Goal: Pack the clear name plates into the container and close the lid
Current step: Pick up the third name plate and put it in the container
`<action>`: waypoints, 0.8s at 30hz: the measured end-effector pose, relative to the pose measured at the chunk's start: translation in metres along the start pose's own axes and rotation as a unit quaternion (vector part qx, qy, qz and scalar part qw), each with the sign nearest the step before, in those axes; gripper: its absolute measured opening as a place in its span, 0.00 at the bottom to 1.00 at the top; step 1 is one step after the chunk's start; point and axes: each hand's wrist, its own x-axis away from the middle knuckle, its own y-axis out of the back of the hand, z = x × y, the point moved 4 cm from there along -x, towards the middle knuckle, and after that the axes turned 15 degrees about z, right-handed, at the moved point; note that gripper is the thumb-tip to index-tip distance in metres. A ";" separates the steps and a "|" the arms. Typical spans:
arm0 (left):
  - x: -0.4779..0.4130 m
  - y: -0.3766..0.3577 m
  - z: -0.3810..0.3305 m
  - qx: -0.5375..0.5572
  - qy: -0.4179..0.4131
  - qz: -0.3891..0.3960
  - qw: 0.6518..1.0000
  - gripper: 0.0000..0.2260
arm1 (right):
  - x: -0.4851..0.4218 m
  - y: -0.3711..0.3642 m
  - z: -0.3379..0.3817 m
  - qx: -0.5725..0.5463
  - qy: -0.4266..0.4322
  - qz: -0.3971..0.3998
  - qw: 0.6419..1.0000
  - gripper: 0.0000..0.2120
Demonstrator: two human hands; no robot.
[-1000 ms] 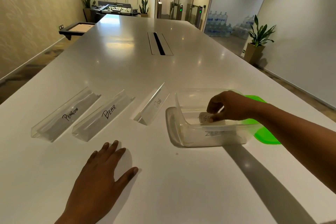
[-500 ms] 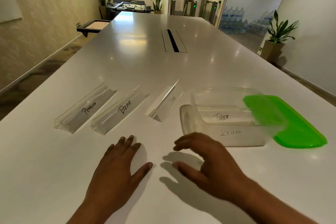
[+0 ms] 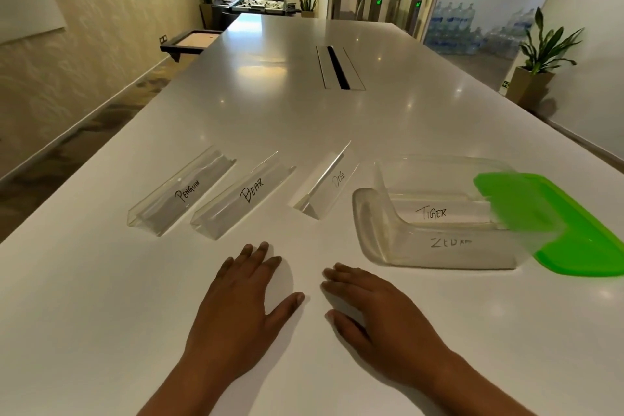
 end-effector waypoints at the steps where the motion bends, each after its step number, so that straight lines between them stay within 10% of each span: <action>1: 0.000 -0.001 0.000 0.003 -0.002 0.001 1.000 0.40 | 0.000 -0.001 -0.001 -0.003 0.000 0.001 1.000 0.22; 9: 0.004 0.009 -0.004 0.066 -0.027 -0.040 0.997 0.29 | 0.004 -0.009 -0.015 -0.009 0.022 -0.031 0.999 0.23; 18: -0.005 0.096 0.055 0.109 0.019 -0.340 0.934 0.08 | -0.011 -0.010 -0.017 -0.024 0.070 -0.086 0.993 0.23; 24: -0.025 0.117 0.114 0.137 0.121 -0.298 0.937 0.14 | -0.026 -0.029 -0.035 0.044 0.123 -0.039 0.991 0.25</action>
